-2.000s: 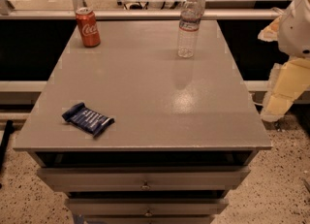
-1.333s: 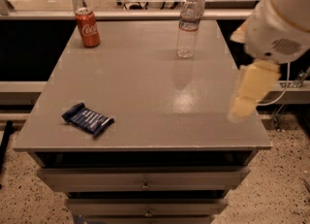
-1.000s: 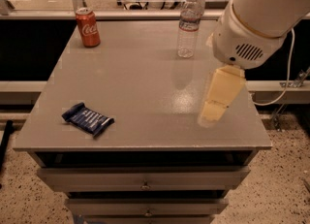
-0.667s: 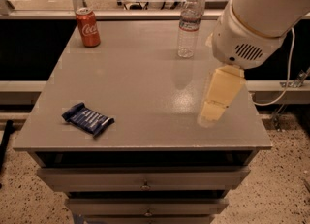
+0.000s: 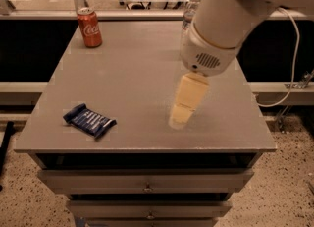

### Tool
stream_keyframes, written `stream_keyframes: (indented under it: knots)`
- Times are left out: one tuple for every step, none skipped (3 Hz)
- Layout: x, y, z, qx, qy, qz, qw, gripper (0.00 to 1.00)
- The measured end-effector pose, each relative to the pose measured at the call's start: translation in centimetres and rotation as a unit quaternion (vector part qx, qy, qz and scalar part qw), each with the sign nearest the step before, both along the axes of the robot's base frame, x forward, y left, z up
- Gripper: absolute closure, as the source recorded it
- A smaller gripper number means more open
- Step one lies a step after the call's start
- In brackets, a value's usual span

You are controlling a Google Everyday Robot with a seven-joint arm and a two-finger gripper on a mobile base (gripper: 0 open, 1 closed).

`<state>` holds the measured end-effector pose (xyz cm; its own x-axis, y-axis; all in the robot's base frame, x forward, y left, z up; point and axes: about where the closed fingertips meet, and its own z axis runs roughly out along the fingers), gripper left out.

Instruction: Pick rxbar blueberry

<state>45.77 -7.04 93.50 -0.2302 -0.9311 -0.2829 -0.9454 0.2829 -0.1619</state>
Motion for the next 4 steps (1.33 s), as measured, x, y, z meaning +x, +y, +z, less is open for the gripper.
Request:
stream_keyframes:
  knots:
    - [2.1, 4.9, -4.0, 0.024, 0.035, -0.026, 0.9987, 0.00]
    - [3.4, 9.1, -6.9, 0.051, 0.061, -0.048, 0.9957, 0.00]
    - [3.7, 12.0, -7.8, 0.081, 0.060, -0.058, 0.9932, 0.00]
    - [3.7, 14.9, -8.3, 0.108, 0.052, -0.054, 0.9913, 0.00]
